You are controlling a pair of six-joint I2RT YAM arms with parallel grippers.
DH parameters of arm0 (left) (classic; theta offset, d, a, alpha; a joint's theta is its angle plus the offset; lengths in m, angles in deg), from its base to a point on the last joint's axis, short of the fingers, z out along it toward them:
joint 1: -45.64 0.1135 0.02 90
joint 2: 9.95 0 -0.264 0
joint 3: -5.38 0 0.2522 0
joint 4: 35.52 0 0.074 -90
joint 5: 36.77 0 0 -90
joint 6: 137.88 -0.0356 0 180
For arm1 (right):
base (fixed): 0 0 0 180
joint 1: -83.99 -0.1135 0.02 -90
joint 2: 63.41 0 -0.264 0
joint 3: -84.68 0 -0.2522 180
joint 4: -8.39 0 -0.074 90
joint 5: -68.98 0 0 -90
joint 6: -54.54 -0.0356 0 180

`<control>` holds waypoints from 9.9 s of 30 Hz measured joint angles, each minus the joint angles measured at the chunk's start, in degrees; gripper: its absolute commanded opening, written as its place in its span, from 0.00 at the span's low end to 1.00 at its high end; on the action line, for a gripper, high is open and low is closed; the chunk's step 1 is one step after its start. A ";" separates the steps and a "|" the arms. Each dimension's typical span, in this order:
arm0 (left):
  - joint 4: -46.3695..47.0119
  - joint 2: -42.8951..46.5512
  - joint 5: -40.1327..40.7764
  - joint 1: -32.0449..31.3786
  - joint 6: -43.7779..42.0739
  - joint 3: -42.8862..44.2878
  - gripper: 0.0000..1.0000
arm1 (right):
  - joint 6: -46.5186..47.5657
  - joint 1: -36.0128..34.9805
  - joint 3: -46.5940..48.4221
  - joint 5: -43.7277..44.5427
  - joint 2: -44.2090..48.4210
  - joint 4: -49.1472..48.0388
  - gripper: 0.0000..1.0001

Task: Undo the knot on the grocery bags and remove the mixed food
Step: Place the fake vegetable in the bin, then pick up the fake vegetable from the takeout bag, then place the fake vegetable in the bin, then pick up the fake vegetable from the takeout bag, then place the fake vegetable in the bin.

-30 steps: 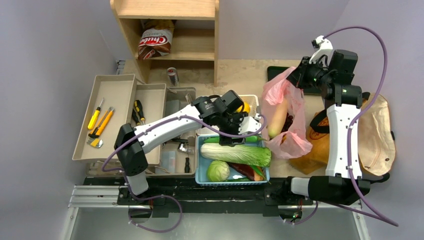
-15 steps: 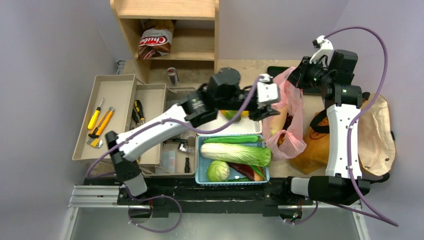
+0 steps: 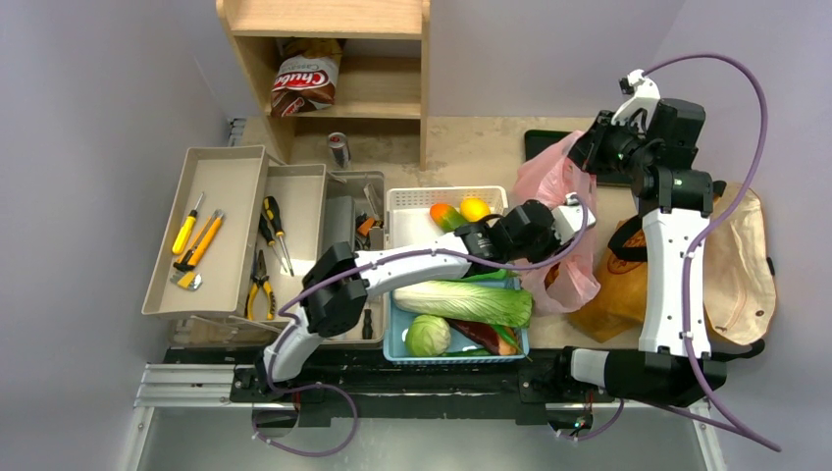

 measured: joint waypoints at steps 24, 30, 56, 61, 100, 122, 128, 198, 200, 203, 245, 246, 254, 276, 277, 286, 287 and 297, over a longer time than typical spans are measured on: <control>-6.86 -12.13 7.89 1.42 12.17 10.80 0.66 | -6.01 0.00 -0.83 7.58 5.09 0.35 0.00; -8.76 -13.77 6.16 1.92 14.80 11.85 0.75 | -7.91 0.00 -1.11 8.83 7.19 0.46 0.00; 4.17 -4.35 0.68 2.86 14.21 2.01 0.00 | -5.25 0.00 -2.38 13.57 4.96 -0.31 0.00; 12.72 5.55 -2.51 2.84 11.13 -5.03 0.00 | -4.02 0.07 -1.60 19.02 2.40 -2.99 0.00; 19.63 46.53 -30.51 21.38 -13.05 -32.50 0.00 | 0.28 3.82 1.29 13.92 -4.50 -4.85 0.00; -21.22 37.64 -36.48 10.32 -38.93 -46.71 0.75 | 0.98 3.82 1.29 11.63 -4.52 -3.93 0.00; -20.74 38.71 -35.67 10.34 -37.83 -46.69 1.00 | 1.11 3.82 1.29 11.37 -4.52 -3.91 0.00; 10.84 -20.09 0.07 7.23 -38.07 17.35 0.88 | 0.42 3.85 4.90 -3.19 1.88 8.72 0.00; 11.28 -20.37 0.00 7.17 -39.60 17.42 0.90 | 0.42 3.82 4.94 -4.22 2.21 9.14 0.00; 12.15 -20.81 -0.04 7.08 -42.03 17.55 0.91 | 0.42 3.85 4.94 -6.05 2.60 9.99 0.00; 46.31 0.46 -7.28 3.65 -45.00 -15.61 0.00 | -0.37 3.93 7.78 10.29 -3.52 -1.05 0.00; 47.41 0.87 -6.93 3.65 -44.46 -15.91 0.00 | -0.28 3.93 7.78 10.38 -3.52 -1.33 0.00; 53.20 12.48 -2.45 4.59 -36.11 -27.71 0.00 | 1.11 3.93 7.41 11.50 -3.52 -2.32 0.00; 2.89 31.32 1.53 21.66 -7.67 -38.69 0.32 | 1.27 3.93 7.41 8.22 -3.91 -2.36 0.00; 0.50 29.77 1.29 21.73 -7.23 -38.49 0.35 | 1.46 3.93 7.41 7.78 -3.93 -2.29 0.00; -7.06 24.11 -1.53 23.93 -6.45 -37.27 0.99 | 3.91 3.93 7.41 3.04 -4.13 0.17 0.00; -6.67 24.52 -3.28 24.02 -6.58 -36.85 1.00 | 4.11 3.93 7.26 2.10 -4.09 0.39 0.00; -0.48 28.06 -20.74 18.23 -5.57 -20.87 0.50 | 3.45 3.93 3.26 -1.42 -1.62 0.61 0.00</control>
